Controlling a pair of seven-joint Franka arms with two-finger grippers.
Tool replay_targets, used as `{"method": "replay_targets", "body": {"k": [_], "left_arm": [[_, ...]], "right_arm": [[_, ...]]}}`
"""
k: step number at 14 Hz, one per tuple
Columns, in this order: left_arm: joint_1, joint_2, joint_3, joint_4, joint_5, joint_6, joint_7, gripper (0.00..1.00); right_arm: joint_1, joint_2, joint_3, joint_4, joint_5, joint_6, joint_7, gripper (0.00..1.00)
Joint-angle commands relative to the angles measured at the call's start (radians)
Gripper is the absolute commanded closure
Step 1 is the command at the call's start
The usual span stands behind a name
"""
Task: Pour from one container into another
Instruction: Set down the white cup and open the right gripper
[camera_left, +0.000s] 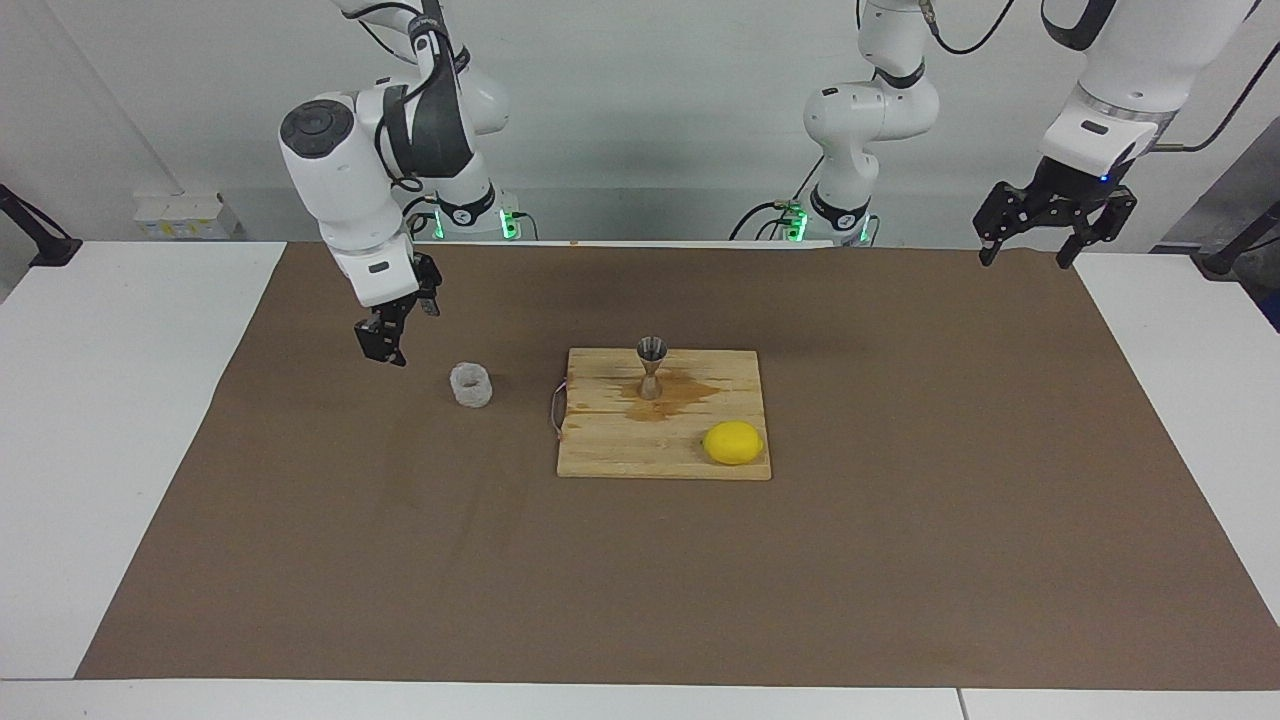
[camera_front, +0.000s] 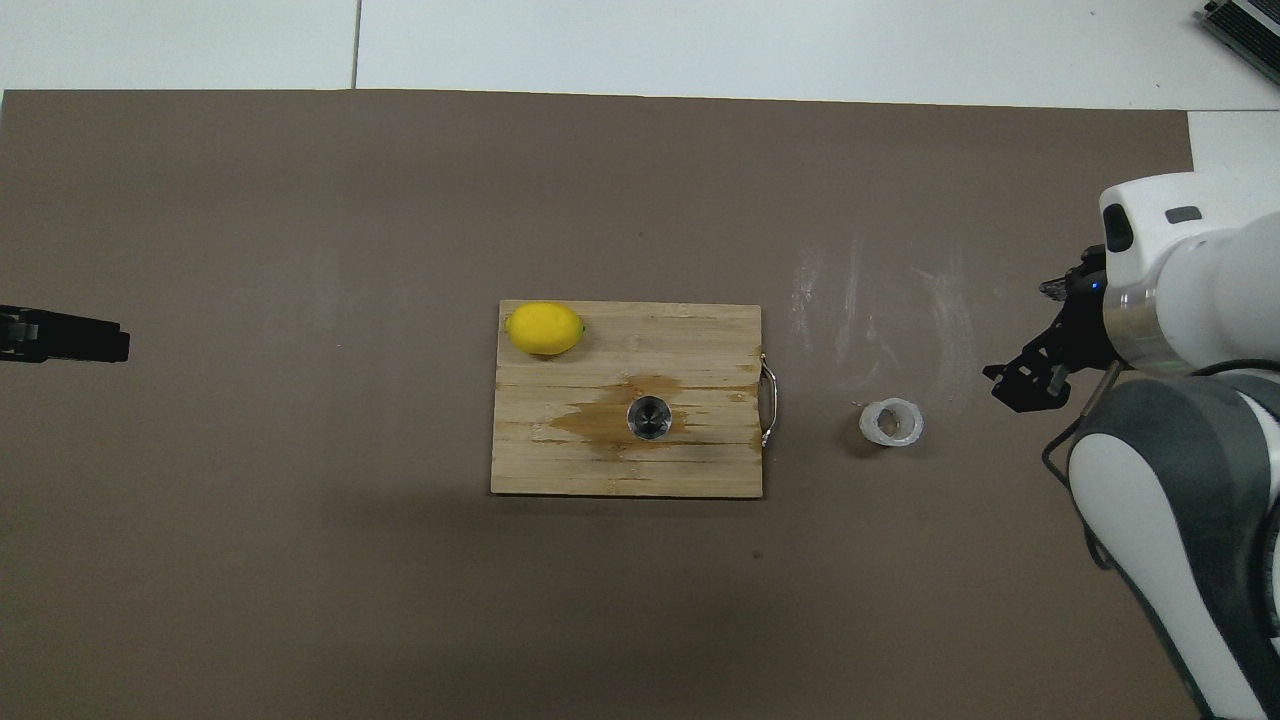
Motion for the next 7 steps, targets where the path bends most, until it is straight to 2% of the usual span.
{"method": "replay_targets", "body": {"k": [1,4,7], "left_arm": [[-0.002,-0.015,0.002,-0.004,0.021,-0.013,-0.006,0.00],[-0.002,-0.014,0.002,-0.004,0.021,-0.013,-0.006,0.00],[-0.002,-0.015,0.002,-0.005,0.021,-0.013,-0.006,0.00]], "right_arm": [[-0.002,0.008,0.006,0.057,0.007,-0.026,0.211,0.00],[-0.009,0.004,0.004,0.090,-0.005,-0.058,0.415,0.00],[-0.012,0.006,0.004,0.141,-0.007,-0.120,0.720,0.00]]}}
